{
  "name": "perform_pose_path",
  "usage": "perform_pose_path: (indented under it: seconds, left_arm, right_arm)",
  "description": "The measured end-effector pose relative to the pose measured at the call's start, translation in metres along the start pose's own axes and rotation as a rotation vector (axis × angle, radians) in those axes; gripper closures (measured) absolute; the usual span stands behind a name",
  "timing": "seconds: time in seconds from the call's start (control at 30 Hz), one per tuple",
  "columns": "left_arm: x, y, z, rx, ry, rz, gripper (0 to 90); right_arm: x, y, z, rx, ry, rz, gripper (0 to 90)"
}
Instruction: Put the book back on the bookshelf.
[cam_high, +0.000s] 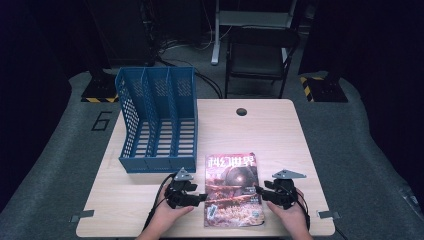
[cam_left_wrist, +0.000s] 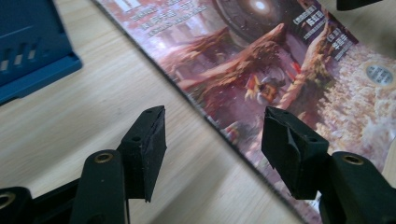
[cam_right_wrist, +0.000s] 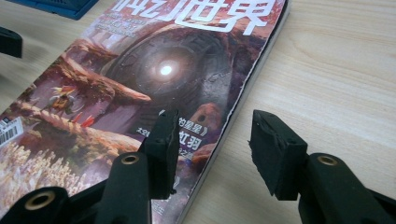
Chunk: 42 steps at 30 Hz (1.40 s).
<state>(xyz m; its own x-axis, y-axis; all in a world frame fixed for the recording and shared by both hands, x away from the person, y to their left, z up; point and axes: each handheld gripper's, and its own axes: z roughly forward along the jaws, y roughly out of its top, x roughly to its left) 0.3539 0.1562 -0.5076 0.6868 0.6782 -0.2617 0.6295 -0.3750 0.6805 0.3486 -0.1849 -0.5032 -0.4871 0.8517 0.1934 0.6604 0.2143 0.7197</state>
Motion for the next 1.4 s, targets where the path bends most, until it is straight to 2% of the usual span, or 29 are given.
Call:
perform_pose_path:
  seconds: [0.07,0.2,0.33,0.43,0.53,0.67,0.83,0.87,1.03,1.17,1.4]
  left_arm:
    - [-0.006,0.001,0.008,0.008,-0.008,-0.02,41.4]
    - [-0.01,0.001,0.013,0.014,-0.005,-0.012,41.7]
    - [-0.013,0.001,0.017,0.026,-0.03,-0.033,41.7]
    - [-0.014,0.001,0.018,0.018,-0.008,-0.019,42.0]
    - [-0.014,0.0,0.018,0.016,-0.001,-0.012,41.8]
    - [-0.016,-0.001,0.018,0.001,0.011,-0.014,41.8]
    - [-0.019,-0.003,0.019,-0.006,0.035,0.013,40.9]
    - [-0.02,-0.004,0.019,-0.009,0.041,0.015,40.9]
    - [-0.024,-0.006,0.02,-0.017,0.064,0.034,40.9]
    - [-0.032,-0.008,0.022,-0.02,0.107,0.092,39.1]
    - [-0.033,-0.01,0.023,-0.033,0.12,0.104,38.0]
  right_arm:
    - [0.002,-0.001,0.003,0.012,0.003,0.01,53.8]
    - [0.003,-0.002,0.007,0.02,0.005,0.002,54.1]
    - [0.003,-0.001,0.011,0.023,0.002,0.013,54.1]
    - [0.002,-0.001,0.013,0.026,0.005,0.02,54.0]
    - [0.003,0.0,0.017,0.028,0.016,0.048,53.0]
    - [0.005,0.001,0.02,0.041,0.008,0.04,52.2]
    - [0.007,0.003,0.022,0.046,-0.012,0.054,51.3]
    - [0.008,0.003,0.023,0.054,-0.02,0.071,51.0]
    - [0.009,0.004,0.024,0.054,-0.029,0.063,50.4]
    - [0.009,0.005,0.025,0.054,-0.041,0.074,50.0]
    - [0.009,0.006,0.025,0.056,-0.05,0.09,49.1]
